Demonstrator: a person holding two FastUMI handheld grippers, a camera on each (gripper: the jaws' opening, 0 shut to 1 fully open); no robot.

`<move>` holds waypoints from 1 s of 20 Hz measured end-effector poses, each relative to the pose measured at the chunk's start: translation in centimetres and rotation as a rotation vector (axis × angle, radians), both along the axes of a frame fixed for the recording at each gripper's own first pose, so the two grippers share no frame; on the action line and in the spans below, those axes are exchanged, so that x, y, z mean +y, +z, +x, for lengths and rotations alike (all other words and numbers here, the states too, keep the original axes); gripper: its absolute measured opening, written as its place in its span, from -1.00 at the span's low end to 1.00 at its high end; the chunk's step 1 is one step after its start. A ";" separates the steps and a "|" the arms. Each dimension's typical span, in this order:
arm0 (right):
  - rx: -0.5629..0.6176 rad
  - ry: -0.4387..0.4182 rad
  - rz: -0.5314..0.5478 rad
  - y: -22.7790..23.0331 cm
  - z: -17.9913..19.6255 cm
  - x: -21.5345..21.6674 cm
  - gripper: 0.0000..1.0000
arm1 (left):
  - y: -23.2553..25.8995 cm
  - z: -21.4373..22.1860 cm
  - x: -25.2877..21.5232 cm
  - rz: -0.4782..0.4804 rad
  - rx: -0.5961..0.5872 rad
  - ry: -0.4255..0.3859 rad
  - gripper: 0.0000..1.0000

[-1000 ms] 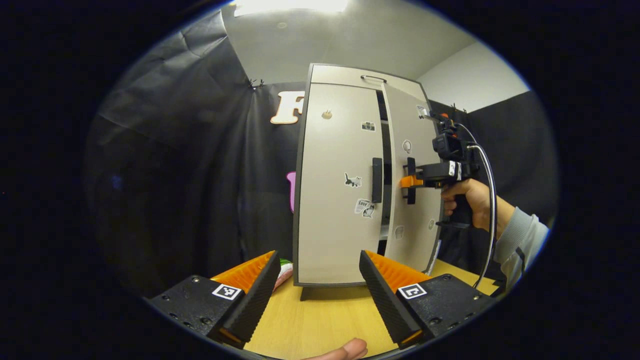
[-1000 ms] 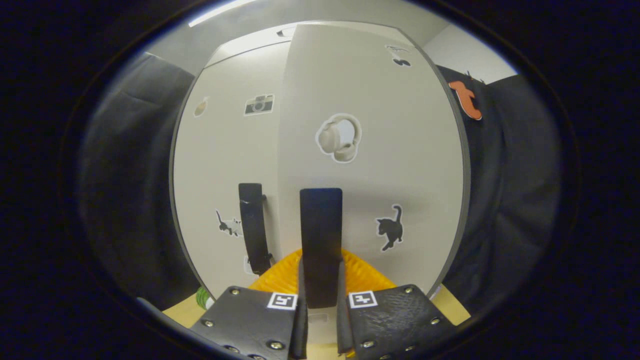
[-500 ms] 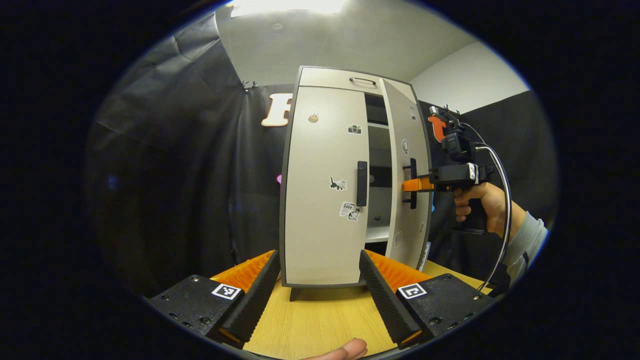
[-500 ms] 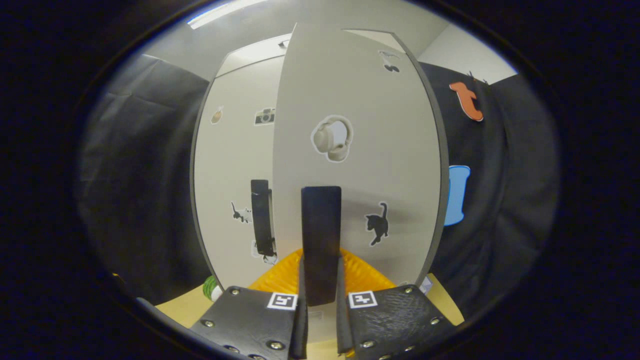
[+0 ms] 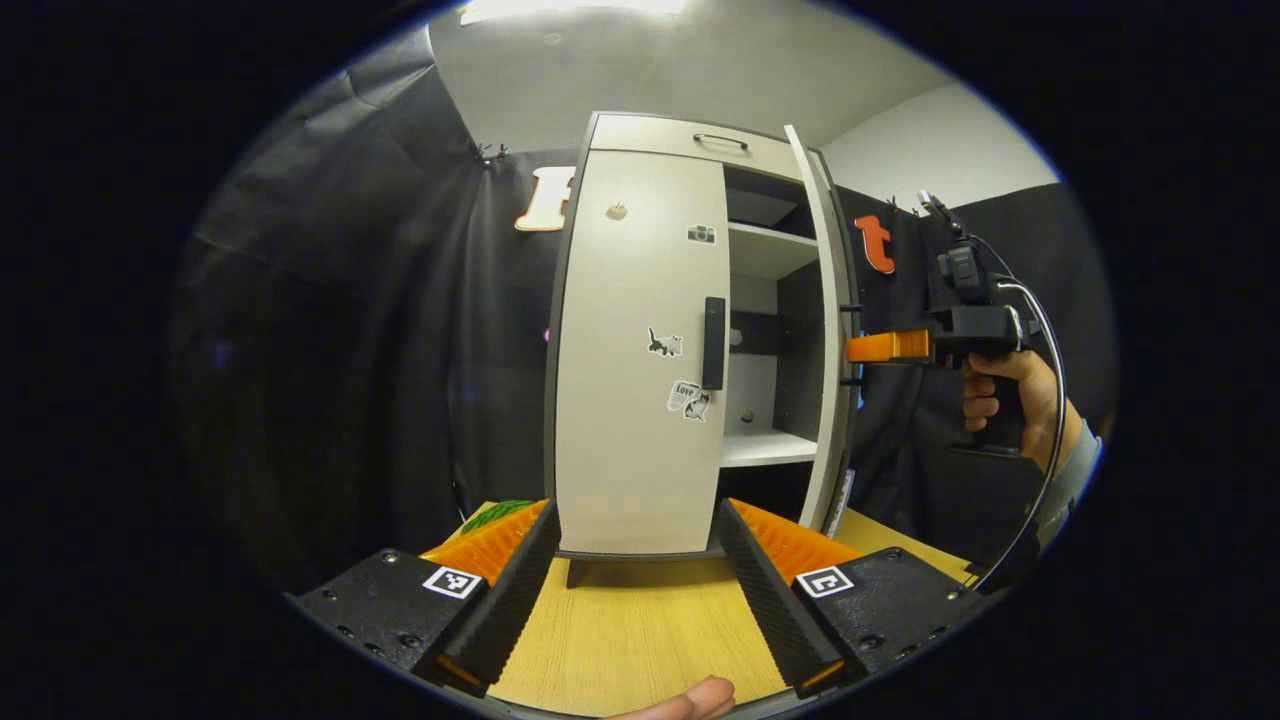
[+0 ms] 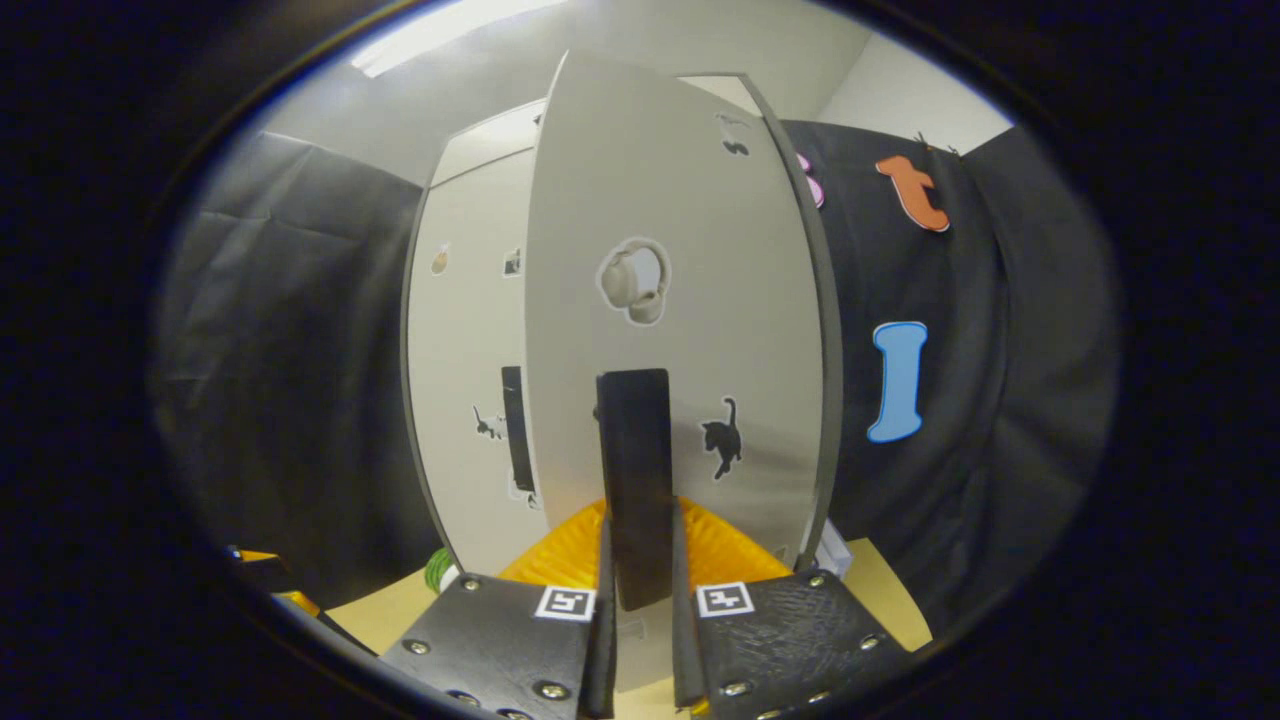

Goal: Open the right door of the double-door shoe cabinet with the right hand, and open the left door with the left hand.

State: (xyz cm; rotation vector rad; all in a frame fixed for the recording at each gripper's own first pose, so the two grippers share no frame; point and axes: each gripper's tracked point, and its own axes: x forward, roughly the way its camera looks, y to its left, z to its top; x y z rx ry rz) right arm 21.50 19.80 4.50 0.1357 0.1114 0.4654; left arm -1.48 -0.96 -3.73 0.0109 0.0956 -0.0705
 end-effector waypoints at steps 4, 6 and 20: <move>-0.030 -0.019 -0.014 0.4 0.0 -1.3 -0.55 | 0.4 -0.1 -0.4 0.016 -0.018 0.007 0.96; -0.023 -0.020 -0.011 0.4 -0.1 -1.5 -0.56 | 0.3 0.0 -0.9 0.009 -0.022 -0.003 0.96; -0.010 -0.116 0.018 0.4 -0.1 -5.1 -0.56 | -1.5 -0.1 -1.9 0.019 0.007 -0.038 0.96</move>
